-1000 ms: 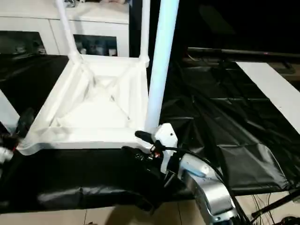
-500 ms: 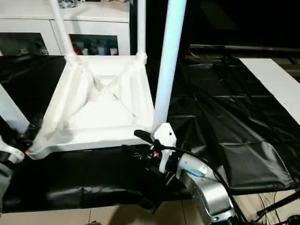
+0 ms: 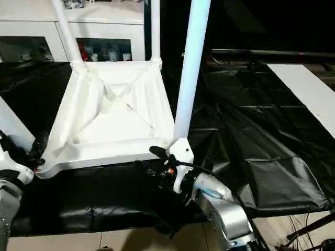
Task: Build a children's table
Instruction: Flip table
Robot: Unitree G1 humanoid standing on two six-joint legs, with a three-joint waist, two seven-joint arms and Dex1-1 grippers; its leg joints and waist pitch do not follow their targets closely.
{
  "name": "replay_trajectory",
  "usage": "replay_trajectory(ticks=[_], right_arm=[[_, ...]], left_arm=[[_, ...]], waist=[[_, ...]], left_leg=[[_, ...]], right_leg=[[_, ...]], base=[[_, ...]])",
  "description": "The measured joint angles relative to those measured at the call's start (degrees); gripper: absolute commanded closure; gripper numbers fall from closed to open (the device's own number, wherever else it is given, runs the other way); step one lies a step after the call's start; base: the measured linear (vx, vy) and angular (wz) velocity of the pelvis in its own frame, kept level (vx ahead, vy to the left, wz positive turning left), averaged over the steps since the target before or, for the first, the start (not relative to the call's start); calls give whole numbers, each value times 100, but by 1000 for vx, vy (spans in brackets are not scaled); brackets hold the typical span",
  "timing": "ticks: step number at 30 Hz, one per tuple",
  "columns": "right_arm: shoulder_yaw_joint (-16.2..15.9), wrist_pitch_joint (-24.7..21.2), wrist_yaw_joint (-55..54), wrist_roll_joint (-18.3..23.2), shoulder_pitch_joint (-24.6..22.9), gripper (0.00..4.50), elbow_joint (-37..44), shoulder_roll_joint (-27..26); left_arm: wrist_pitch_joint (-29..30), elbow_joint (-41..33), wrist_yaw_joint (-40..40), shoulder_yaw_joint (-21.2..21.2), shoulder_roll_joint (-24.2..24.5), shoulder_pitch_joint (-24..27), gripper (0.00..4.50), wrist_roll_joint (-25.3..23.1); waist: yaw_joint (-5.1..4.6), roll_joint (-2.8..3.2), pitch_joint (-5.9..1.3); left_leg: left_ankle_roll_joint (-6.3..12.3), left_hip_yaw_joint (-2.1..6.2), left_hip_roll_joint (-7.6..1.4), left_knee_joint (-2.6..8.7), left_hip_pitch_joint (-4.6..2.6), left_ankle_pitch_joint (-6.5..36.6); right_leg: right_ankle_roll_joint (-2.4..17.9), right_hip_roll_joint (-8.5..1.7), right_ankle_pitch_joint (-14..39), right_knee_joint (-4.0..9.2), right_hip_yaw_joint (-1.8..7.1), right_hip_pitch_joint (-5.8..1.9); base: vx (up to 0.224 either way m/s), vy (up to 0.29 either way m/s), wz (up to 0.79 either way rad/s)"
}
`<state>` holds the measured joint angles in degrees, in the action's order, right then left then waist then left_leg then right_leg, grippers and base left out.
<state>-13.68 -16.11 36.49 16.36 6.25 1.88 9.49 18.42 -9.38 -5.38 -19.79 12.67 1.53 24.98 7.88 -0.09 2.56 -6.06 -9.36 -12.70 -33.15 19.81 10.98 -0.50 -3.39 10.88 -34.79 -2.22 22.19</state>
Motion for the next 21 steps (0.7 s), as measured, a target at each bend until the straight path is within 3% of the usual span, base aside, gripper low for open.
replay_trajectory(ticks=[5,8,12,17,21], right_arm=[[93,-125,-141,44,20,147,-82,-137],[119,-233,-230,113,34,111,-173,-158],[248,-357,-334,157,68,75,-261,-237],[872,-608,-829,652,545,32,-580,-837],[1118,-653,-991,1023,874,4,-818,-1155]], left_arm=[[52,-44,110,-79,-400,-166,223,217],[130,-42,180,-232,-813,-329,223,686],[185,-39,193,-122,-1101,-408,225,1010],[199,-42,189,21,-1140,-455,227,866],[202,-35,194,47,-1222,-511,227,783]], waist=[[28,11,3],[45,9,3],[41,-21,-3],[9,-36,-6],[22,-41,-6]], left_leg=[[-1,-17,6,-3,32,-3],[-2,-25,7,-4,54,-4],[-2,-25,4,-25,74,-4],[-1,-25,4,-38,75,-4],[-1,-24,3,-40,80,-4]], right_leg=[[1,-6,-1,-18,4,55],[3,-6,-3,-22,2,72],[-2,-6,0,-20,3,75],[-5,-6,0,-21,6,82],[-7,-7,0,-21,5,83]], base=[[0,0,0],[0,0,0],[0,0,0],[0,0,0],[0,0,0]])
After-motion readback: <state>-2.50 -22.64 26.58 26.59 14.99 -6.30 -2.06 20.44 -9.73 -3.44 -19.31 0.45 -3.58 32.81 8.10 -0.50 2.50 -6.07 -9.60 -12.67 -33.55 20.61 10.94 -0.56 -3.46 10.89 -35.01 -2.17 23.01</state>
